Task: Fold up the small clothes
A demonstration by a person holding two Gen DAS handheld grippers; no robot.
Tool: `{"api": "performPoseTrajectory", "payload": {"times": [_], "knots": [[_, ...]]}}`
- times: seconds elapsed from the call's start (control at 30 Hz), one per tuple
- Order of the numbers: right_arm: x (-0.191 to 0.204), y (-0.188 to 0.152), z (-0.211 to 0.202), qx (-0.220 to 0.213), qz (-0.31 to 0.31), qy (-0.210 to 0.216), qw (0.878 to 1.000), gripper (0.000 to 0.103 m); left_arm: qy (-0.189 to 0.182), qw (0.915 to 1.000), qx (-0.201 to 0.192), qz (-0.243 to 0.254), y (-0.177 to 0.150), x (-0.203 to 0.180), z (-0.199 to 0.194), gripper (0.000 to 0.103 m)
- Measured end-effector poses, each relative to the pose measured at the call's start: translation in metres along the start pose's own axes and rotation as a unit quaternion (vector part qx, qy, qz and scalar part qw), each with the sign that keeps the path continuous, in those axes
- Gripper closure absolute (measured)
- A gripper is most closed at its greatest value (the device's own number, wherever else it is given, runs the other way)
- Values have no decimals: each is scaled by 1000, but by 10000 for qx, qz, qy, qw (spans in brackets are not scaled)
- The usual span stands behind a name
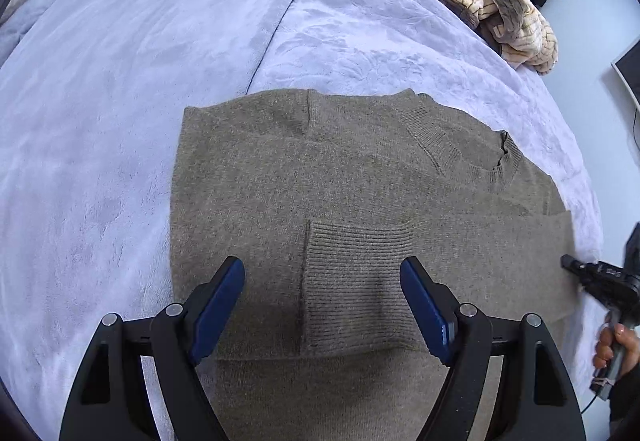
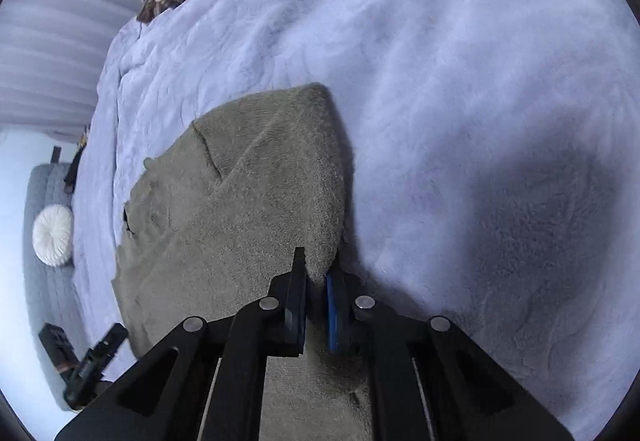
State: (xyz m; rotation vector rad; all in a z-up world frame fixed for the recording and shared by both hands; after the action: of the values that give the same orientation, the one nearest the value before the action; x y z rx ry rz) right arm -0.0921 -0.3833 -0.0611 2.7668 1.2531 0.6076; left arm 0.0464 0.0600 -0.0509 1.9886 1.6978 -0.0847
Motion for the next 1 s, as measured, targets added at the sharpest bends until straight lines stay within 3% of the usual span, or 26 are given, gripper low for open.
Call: {"api": "performPoseTrajectory", "payload": {"times": [0.07,0.13,0.23,0.4,0.47,0.63,0.67,0.8,1.0], "knots": [[17,1,-19,-426,-678,-392,9960,95,87,9999,42,48,0,-1,6,23],[20,2,-23,-574,-942,-682,9916,95,189,9997,84,101,0,-1,13,23],[-3,5,0,-338,-845,-928,9915,95,650,9973,114,325,-2,4,22,23],[-17,0,-7,-428,-347,-769,9955,92,909,9943,112,539,-6,15,8,23],[-18,-4,-16,-452,-296,-851,9949,92,848,9950,138,506,-8,18,1,23],[-8,-21,-41,-577,-397,-837,9940,92,397,9981,152,444,-9,9,-15,56],[-4,-26,-44,-581,-477,-800,9940,92,255,9986,157,441,-8,4,-16,58],[15,-40,-43,-483,-727,-678,9939,92,38,9984,211,532,-9,-18,-8,59],[38,-51,-29,-351,-1173,-704,9900,92,414,9958,607,543,-29,-20,27,59]]}}
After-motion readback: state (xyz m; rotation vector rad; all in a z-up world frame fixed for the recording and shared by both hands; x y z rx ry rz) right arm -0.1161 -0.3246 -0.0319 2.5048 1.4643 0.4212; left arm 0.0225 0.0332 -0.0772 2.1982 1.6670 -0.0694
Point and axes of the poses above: each gripper's, at about its wrist camera, not at the fingertips, and z roughly the way its jaws point, x to its left, y to its top, the point moved 5 cm from there along z, roughly the way its jaws point, and after that the axes turned 8 degrees about -y, right-handed, at the moved point
